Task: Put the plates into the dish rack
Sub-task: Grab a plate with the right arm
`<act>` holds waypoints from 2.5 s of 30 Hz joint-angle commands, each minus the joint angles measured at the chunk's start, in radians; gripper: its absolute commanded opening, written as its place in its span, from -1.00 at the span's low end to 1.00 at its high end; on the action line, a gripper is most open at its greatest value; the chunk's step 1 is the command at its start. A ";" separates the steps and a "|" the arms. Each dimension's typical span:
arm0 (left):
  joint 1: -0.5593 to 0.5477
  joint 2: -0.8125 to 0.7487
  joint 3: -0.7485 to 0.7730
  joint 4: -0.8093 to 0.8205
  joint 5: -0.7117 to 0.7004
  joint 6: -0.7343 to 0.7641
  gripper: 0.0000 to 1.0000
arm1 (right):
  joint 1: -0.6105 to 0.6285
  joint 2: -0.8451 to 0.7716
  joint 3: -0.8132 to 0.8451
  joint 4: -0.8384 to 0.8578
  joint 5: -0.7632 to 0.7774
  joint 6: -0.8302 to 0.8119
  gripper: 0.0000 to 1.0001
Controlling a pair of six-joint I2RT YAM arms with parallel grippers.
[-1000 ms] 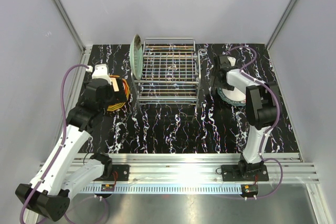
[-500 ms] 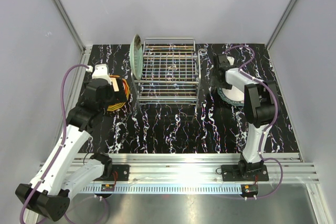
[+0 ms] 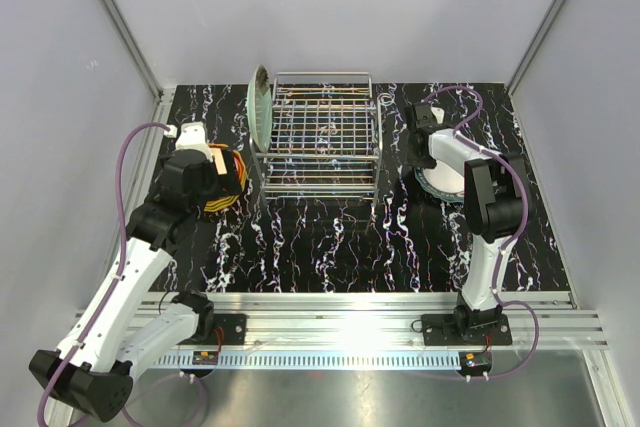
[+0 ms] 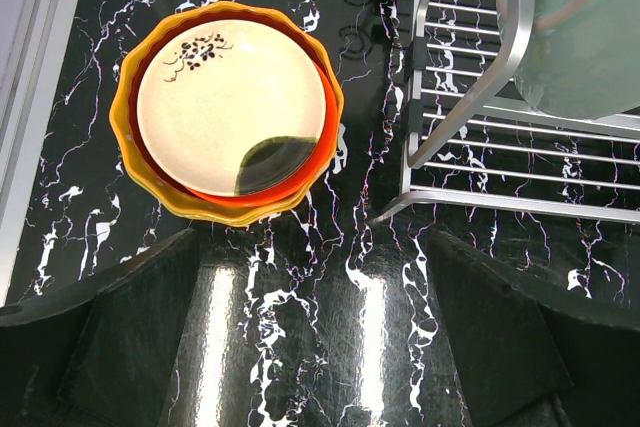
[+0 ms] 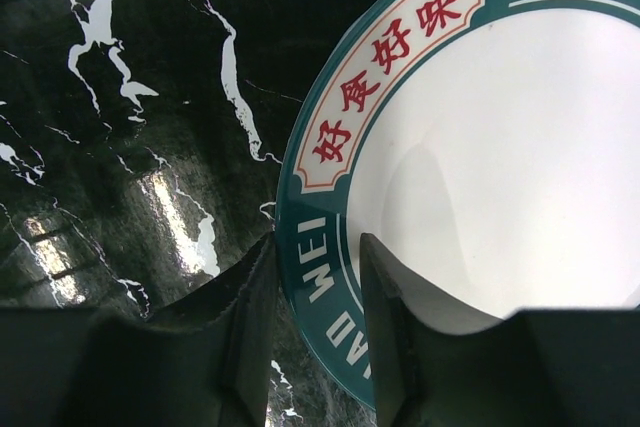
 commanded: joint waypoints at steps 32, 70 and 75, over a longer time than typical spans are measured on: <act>-0.013 -0.011 0.008 0.052 -0.014 0.006 0.98 | 0.021 -0.396 0.141 -0.181 0.001 -0.026 -1.00; -0.022 -0.008 0.011 0.052 -0.012 0.010 0.98 | 0.019 0.050 0.093 -0.089 0.057 -0.077 0.78; -0.022 -0.007 0.011 0.052 -0.012 0.010 0.98 | 0.030 0.069 0.092 -0.075 0.040 -0.078 0.52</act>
